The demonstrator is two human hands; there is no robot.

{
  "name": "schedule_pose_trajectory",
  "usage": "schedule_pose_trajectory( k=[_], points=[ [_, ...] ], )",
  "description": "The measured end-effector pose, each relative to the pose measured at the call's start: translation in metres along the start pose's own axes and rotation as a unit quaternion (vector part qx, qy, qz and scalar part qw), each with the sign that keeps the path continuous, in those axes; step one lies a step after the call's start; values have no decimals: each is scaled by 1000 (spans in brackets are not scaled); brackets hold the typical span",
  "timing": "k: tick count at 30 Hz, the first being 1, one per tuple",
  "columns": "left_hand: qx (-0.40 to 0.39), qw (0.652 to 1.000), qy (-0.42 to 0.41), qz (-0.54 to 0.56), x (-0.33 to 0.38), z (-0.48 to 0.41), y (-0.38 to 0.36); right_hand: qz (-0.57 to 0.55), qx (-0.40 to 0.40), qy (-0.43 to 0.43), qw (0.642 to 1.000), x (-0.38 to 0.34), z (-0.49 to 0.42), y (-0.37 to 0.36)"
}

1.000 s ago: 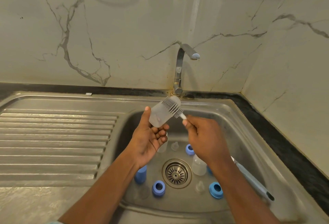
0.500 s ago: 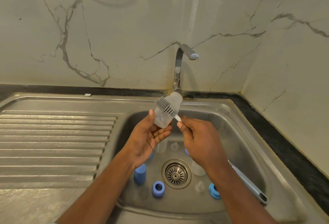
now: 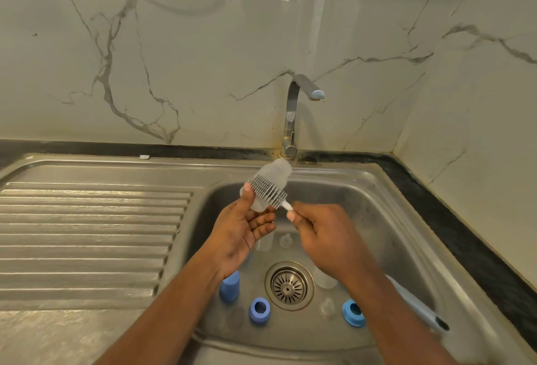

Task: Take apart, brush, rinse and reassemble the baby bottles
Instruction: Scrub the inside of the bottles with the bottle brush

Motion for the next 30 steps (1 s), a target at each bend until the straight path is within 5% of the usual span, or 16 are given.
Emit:
schedule_pose_trajectory(
  k=[9,17,22,26,30],
  points=[
    [0,998,35,-44,-11,2,-6,45,107,-124,985,38,-3,28],
    [9,998,47,47,-8,-1,1,28,6,41,999,-7,1,-3],
    [-13,994,74,82,-14,-1,-4,39,108,-60,992,30,-6,22],
    [-31,992,101,76,-19,1,-7,40,106,-62,992,29,-3,25],
    [-13,996,71,-57,-14,1,0,10,75,-34,997,19,-2,19]
  ],
)
Point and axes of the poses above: each hand's wrist, its own z-axis away from the middle knuckle, its own y-axis out of the back of the hand, x = y × z, the point moved 9 cm from there along -z, towards the middle knuckle, and after that the axes turned 8 degrees about z, right-handed, at the moved point
